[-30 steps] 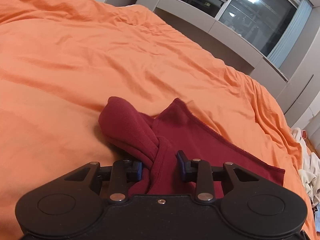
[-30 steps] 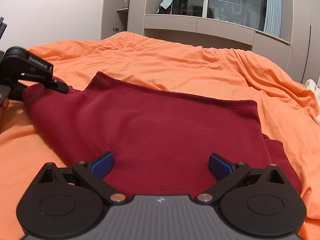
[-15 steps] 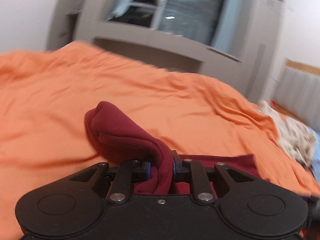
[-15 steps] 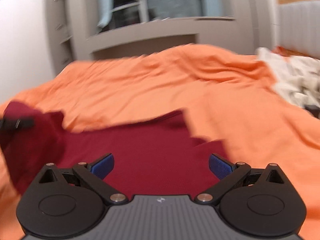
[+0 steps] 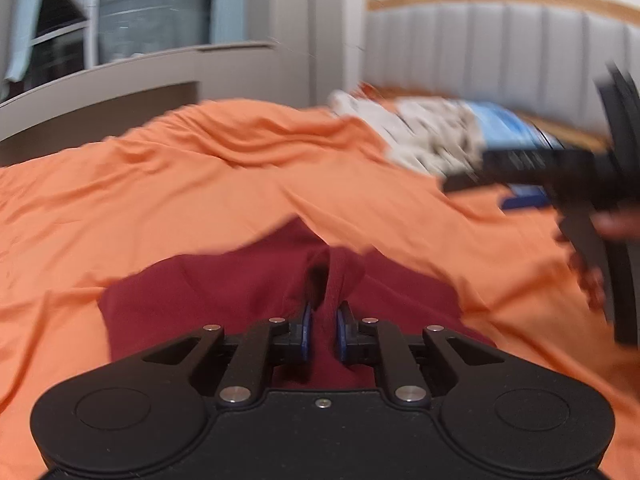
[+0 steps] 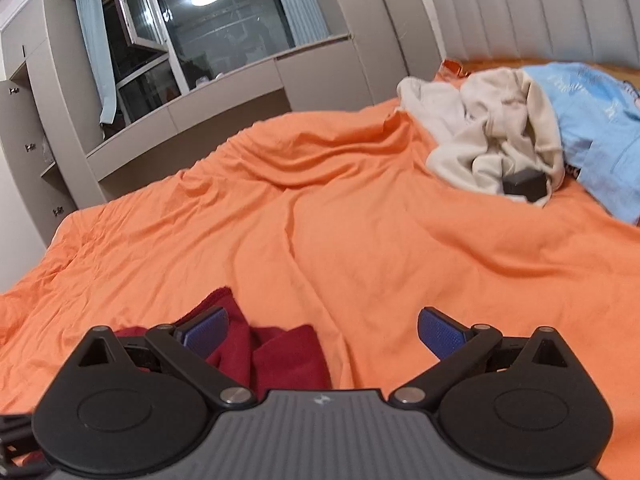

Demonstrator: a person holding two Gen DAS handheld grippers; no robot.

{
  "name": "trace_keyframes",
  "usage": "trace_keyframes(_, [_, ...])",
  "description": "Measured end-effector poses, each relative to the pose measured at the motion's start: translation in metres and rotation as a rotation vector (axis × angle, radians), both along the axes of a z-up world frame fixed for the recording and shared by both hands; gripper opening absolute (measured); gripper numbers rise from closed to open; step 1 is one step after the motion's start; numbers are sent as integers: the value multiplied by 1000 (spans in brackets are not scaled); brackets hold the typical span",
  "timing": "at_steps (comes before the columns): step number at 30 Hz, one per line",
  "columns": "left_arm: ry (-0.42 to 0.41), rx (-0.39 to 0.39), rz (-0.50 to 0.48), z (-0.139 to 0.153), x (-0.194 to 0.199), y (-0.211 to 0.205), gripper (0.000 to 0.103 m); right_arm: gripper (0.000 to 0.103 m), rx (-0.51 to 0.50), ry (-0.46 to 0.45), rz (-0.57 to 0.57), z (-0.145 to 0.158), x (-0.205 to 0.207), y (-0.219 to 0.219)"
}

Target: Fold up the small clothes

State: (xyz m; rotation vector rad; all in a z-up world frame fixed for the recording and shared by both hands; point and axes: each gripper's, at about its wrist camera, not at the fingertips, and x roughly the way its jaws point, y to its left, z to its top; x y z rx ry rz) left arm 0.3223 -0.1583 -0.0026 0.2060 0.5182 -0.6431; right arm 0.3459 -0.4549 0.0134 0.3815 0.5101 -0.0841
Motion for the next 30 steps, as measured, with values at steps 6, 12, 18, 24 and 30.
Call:
trace_keyframes(6, [37, 12, -6, -18, -5, 0, 30, 103, 66, 53, 62, -16, 6, 13])
trace_keyframes(12, [11, -25, -10, -12, -13, 4, 82, 103, 66, 59, 131, -23, 8, 26])
trace_keyframes(18, [-43, 1, 2, -5, -35, 11, 97, 103, 103, 29, 269, -24, 12, 45])
trace_keyframes(24, [-89, 44, 31, -5, -50, 16, 92, 102, 147, -16, 426, -26, 31, 66])
trace_keyframes(30, [-86, 62, 46, -5, -49, 15, 92, 78, 108, -24, 448, -37, 46, 77])
